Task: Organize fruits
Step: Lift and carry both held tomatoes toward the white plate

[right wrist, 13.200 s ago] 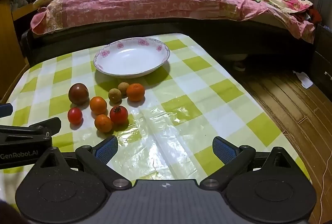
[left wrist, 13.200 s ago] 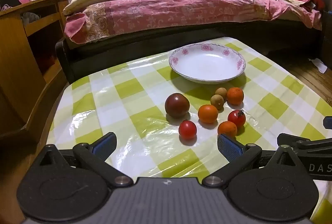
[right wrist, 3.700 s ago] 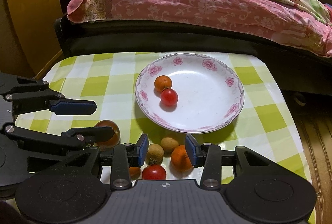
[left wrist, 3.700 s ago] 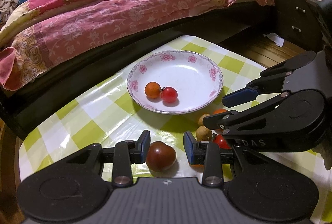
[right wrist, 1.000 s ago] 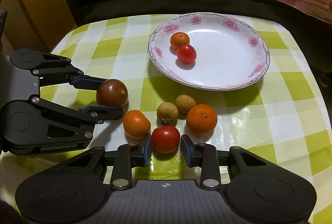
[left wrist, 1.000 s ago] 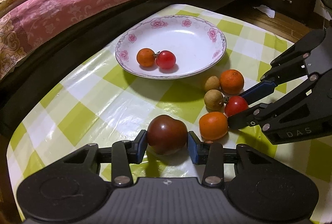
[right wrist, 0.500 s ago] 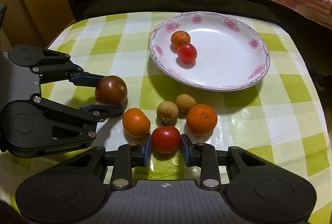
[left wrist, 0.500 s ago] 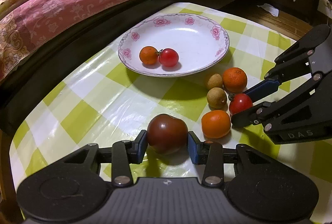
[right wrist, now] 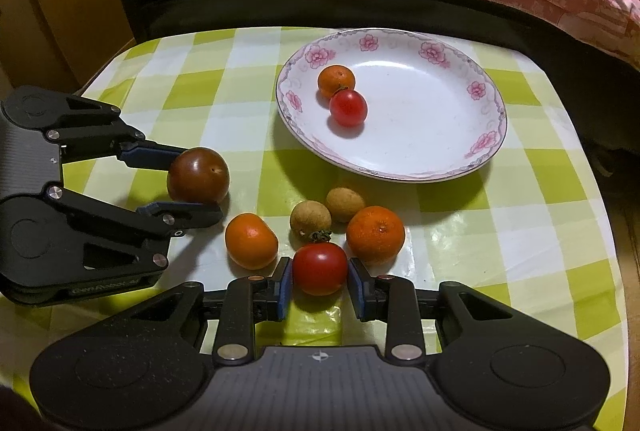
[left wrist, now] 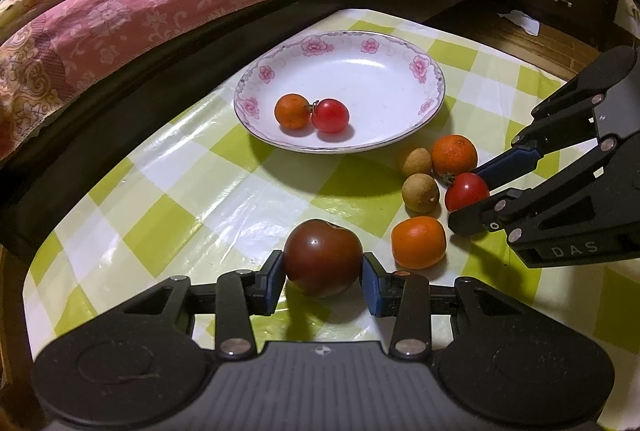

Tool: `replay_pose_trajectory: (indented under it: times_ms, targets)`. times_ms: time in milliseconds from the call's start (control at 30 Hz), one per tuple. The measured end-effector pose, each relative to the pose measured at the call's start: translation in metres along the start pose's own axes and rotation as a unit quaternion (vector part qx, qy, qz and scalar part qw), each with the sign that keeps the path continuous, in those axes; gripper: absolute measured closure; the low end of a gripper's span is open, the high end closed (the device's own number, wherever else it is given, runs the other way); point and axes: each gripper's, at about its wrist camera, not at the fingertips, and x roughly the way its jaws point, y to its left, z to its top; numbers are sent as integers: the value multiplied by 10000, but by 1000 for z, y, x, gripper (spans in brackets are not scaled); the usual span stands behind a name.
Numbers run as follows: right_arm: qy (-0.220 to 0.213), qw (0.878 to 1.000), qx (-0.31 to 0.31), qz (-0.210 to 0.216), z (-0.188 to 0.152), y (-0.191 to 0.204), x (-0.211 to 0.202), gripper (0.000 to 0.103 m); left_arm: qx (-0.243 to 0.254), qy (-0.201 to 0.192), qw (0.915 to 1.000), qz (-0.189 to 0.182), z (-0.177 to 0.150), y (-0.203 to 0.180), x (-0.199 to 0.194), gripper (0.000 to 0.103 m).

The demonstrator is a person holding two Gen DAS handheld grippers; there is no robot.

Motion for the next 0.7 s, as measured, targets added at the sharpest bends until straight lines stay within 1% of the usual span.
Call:
replay_pose_trajectory:
  times_ms: [700]
  targets:
    - [-25, 10000, -16, -58, 2, 0, -1, 77, -3, -43, 10000, 56, 1, 2, -5, 56]
